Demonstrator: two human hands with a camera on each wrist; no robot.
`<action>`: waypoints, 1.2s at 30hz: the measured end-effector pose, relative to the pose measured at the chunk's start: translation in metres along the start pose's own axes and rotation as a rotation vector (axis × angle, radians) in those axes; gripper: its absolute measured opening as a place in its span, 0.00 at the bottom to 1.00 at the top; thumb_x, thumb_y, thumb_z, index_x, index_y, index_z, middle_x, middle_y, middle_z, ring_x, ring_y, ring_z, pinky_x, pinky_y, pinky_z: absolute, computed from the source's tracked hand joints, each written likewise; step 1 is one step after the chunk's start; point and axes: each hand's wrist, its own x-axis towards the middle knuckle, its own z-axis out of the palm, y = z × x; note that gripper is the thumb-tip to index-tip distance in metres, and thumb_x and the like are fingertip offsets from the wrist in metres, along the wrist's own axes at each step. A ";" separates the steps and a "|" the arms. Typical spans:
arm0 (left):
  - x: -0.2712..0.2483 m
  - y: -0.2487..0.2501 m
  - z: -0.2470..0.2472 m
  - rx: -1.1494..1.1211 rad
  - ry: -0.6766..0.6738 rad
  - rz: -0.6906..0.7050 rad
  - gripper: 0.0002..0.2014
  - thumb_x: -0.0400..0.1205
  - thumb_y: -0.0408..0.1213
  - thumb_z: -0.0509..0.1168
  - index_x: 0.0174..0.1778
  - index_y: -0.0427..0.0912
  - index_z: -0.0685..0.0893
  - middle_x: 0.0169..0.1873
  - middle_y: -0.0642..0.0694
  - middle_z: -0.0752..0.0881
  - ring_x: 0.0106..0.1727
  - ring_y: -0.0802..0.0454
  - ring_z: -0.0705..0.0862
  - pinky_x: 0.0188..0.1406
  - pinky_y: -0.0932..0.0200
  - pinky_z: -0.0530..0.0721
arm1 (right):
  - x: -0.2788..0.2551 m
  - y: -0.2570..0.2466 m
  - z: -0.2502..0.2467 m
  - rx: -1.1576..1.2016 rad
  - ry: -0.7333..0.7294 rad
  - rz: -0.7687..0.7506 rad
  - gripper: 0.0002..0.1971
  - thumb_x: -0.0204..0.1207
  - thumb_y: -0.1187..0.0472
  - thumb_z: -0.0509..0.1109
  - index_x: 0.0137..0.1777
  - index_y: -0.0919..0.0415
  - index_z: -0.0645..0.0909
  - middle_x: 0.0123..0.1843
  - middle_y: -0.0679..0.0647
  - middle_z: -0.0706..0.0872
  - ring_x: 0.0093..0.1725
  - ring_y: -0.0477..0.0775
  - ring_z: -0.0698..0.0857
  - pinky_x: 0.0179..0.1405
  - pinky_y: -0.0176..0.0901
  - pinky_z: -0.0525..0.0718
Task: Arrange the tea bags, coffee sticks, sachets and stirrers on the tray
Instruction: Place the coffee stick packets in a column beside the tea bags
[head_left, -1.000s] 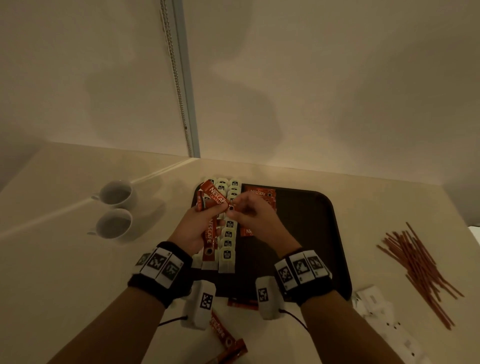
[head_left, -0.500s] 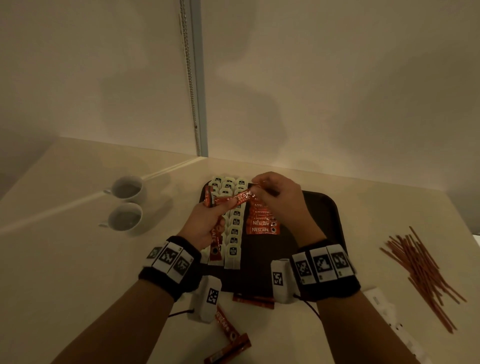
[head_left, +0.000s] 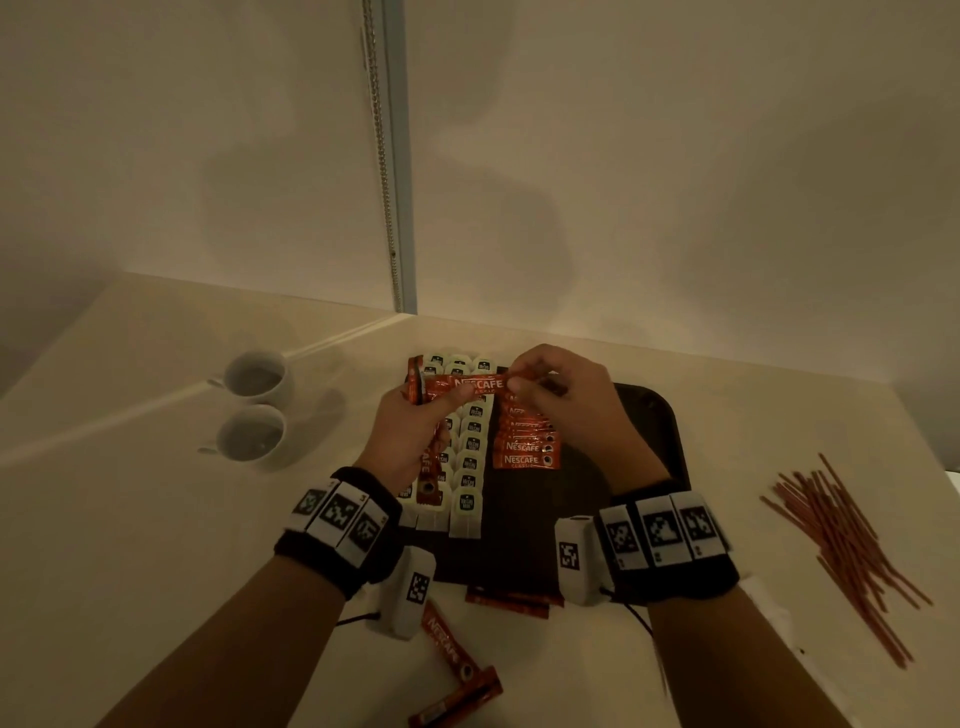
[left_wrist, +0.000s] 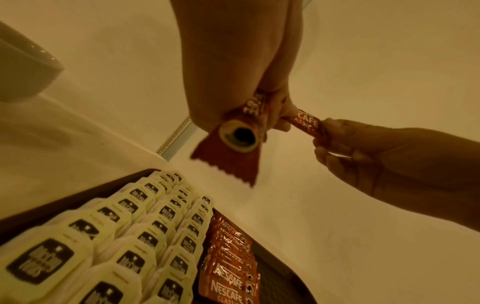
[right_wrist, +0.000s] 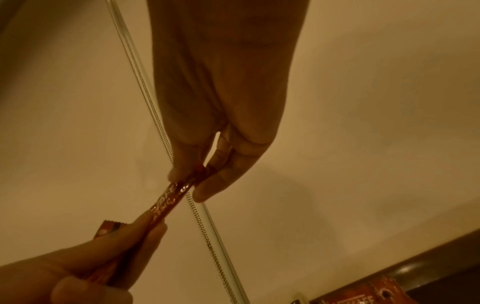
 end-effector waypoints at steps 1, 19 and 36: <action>0.001 0.000 0.000 0.027 0.011 0.019 0.05 0.75 0.35 0.73 0.42 0.41 0.85 0.17 0.54 0.79 0.16 0.60 0.73 0.16 0.65 0.73 | 0.000 0.002 -0.001 -0.020 -0.010 0.012 0.03 0.76 0.61 0.72 0.45 0.52 0.82 0.42 0.41 0.85 0.40 0.37 0.84 0.40 0.29 0.81; 0.016 -0.004 -0.026 -0.217 0.124 -0.189 0.07 0.79 0.40 0.70 0.40 0.40 0.82 0.23 0.48 0.78 0.18 0.57 0.75 0.17 0.65 0.76 | -0.032 0.134 0.006 -0.362 -0.260 0.476 0.08 0.75 0.62 0.72 0.53 0.57 0.83 0.59 0.50 0.83 0.60 0.46 0.79 0.62 0.38 0.71; 0.014 -0.005 -0.027 -0.147 0.117 -0.195 0.07 0.79 0.35 0.69 0.36 0.41 0.81 0.22 0.49 0.79 0.18 0.57 0.75 0.17 0.65 0.75 | -0.022 0.160 0.036 -0.360 0.050 0.495 0.10 0.73 0.62 0.73 0.53 0.58 0.79 0.56 0.52 0.77 0.55 0.47 0.77 0.57 0.37 0.74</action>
